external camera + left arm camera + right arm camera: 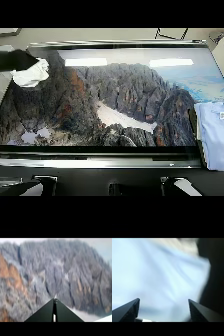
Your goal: Fold the clothes and pants, and hang the long-sleeved shirts on hangers.
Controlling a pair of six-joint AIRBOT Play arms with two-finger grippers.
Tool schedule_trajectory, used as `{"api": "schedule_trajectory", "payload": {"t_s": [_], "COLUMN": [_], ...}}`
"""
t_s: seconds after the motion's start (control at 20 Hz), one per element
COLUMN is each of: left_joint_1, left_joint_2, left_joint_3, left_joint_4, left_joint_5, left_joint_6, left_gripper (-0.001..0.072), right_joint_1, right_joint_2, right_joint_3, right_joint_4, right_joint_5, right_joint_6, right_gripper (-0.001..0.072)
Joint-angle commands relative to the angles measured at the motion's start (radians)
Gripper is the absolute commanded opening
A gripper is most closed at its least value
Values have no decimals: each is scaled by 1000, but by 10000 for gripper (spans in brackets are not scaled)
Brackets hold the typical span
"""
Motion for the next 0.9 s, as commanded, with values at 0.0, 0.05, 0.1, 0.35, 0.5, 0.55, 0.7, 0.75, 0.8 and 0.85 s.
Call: {"api": "schedule_trajectory", "payload": {"t_s": [0.0, 0.05, 0.1, 0.35, 0.5, 0.55, 0.7, 0.75, 0.8, 0.85], "left_joint_1": [-26, -45, -63, -74, -74, -74, -79, -78, -78, -79], "left_joint_2": [-3, -13, -32, -231, -244, -197, -116, -116, -119, -122], "left_joint_3": [47, 55, 55, 42, -129, -205, -315, -315, -315, -315], "left_joint_4": [30, 118, 244, 465, 455, 454, 455, 455, 455, 455], "left_joint_5": [280, 358, 390, -160, -325, -241, -116, -117, -116, -116], "left_joint_6": [-14, -32, -117, -255, -168, -168, -168, -168, -168, -168], "left_gripper": [19, 18, 18, 528, 646, 584, 585, 586, 586, 586], "right_joint_1": [64, 146, 244, 796, 982, 1030, 1128, 1144, 1153, 1155], "right_joint_2": [3, 3, 2, -166, -318, -341, -354, -354, -354, -354], "right_joint_3": [240, 290, 315, 314, 314, 314, 314, 314, 314, 314], "right_joint_4": [373, 414, 411, 182, 154, 102, -23, -19, -14, -10], "right_joint_5": [-370, -458, -501, -133, 80, 91, 90, 95, 93, 92], "right_joint_6": [-75, -83, -83, 43, 34, 34, 33, 31, 31, 31], "right_gripper": [682, 681, 680, 666, 664, 664, 666, 666, 666, 666]}}
